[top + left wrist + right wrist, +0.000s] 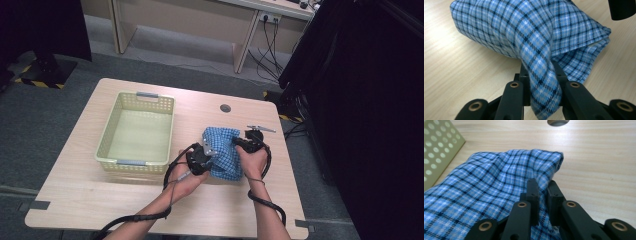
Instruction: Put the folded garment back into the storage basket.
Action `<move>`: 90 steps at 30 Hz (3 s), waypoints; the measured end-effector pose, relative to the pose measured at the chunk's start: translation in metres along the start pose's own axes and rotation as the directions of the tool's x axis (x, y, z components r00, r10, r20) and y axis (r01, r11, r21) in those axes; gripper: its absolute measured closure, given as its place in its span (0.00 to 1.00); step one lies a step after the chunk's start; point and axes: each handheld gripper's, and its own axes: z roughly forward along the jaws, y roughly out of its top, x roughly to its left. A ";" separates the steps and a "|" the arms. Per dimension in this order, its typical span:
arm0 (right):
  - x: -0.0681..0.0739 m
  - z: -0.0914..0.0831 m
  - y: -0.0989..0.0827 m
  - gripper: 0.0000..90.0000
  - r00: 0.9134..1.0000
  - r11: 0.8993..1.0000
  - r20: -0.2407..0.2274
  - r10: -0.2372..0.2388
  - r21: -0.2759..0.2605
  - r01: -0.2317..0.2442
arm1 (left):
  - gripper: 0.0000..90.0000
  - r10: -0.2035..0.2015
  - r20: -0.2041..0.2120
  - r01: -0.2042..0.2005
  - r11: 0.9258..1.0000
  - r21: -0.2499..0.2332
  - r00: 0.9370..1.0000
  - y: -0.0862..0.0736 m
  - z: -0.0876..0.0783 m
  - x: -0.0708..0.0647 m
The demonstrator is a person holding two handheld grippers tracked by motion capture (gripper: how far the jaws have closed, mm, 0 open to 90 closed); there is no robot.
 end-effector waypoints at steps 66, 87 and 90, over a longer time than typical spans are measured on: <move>0.076 -0.023 0.068 0.93 0.995 0.990 -0.030 -0.094 -0.105 0.090 | 0.86 -0.027 -0.106 0.018 0.997 -0.080 0.994 0.017 -0.079 0.042; 0.103 -0.019 0.083 0.93 0.991 0.986 -0.045 -0.126 -0.114 0.120 | 0.86 -0.044 -0.135 0.032 0.995 -0.089 0.990 0.012 -0.098 0.057; 0.106 -0.018 0.084 0.93 0.991 0.986 -0.047 -0.129 -0.112 0.123 | 0.86 -0.047 -0.138 0.035 0.995 -0.089 0.989 0.011 -0.100 0.059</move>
